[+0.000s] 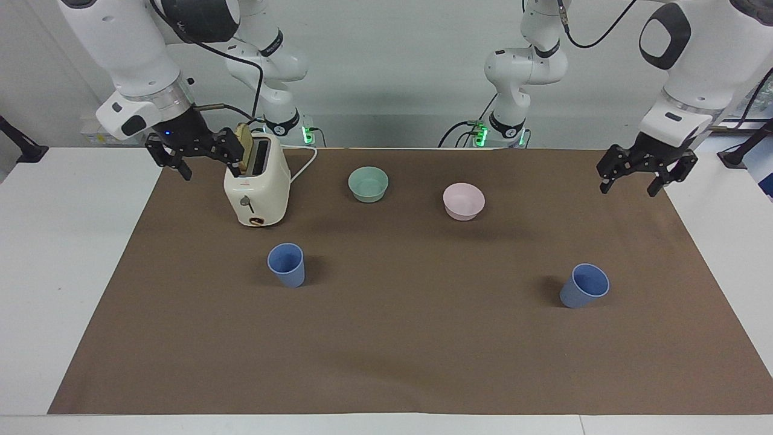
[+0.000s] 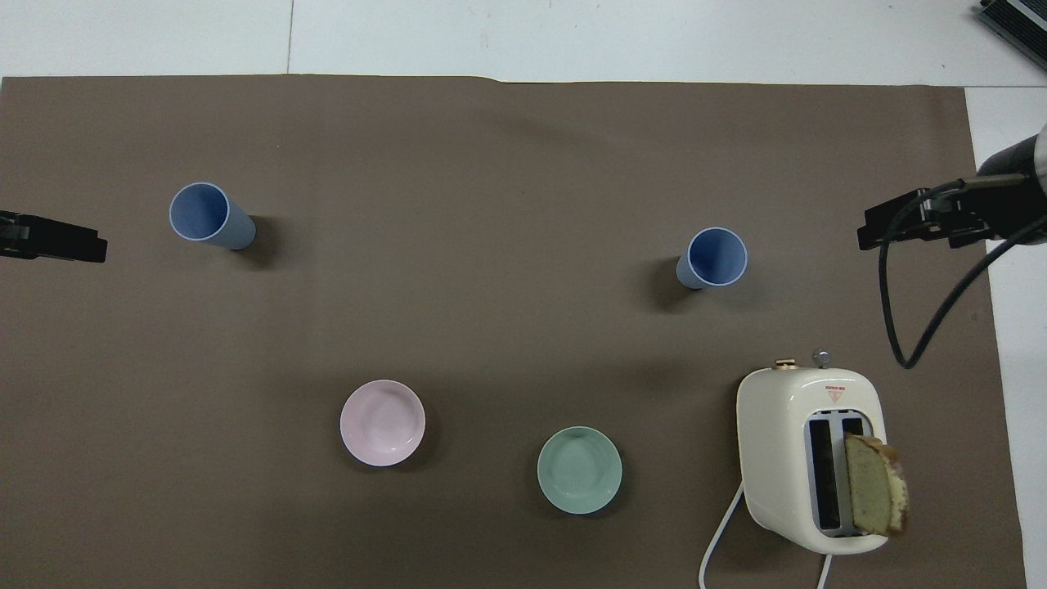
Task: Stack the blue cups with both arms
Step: 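Reach the left gripper to the nearby blue cup and grasp it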
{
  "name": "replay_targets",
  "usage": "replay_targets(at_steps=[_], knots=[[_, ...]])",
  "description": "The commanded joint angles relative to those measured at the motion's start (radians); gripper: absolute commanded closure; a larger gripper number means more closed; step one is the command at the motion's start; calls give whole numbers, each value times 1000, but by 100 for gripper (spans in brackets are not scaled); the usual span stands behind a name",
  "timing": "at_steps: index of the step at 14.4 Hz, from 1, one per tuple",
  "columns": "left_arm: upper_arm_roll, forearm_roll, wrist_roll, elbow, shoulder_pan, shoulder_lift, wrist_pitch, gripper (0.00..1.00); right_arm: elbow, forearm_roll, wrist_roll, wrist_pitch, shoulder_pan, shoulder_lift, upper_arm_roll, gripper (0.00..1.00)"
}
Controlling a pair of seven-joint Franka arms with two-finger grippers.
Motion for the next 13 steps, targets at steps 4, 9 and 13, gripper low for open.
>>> replay_targets(at_steps=[4, 9, 13], knots=[[-6, -55, 97, -26, 56, 173, 225, 0, -20, 1, -23, 3, -12, -18, 7, 0], [-6, -107, 113, -49, 66, 289, 369, 0, -20, 1, -23, 3, -11, -18, 7, 0], [-6, -121, 137, -93, 77, 314, 423, 23, -20, 1, -23, 1, -11, -18, 7, 0]])
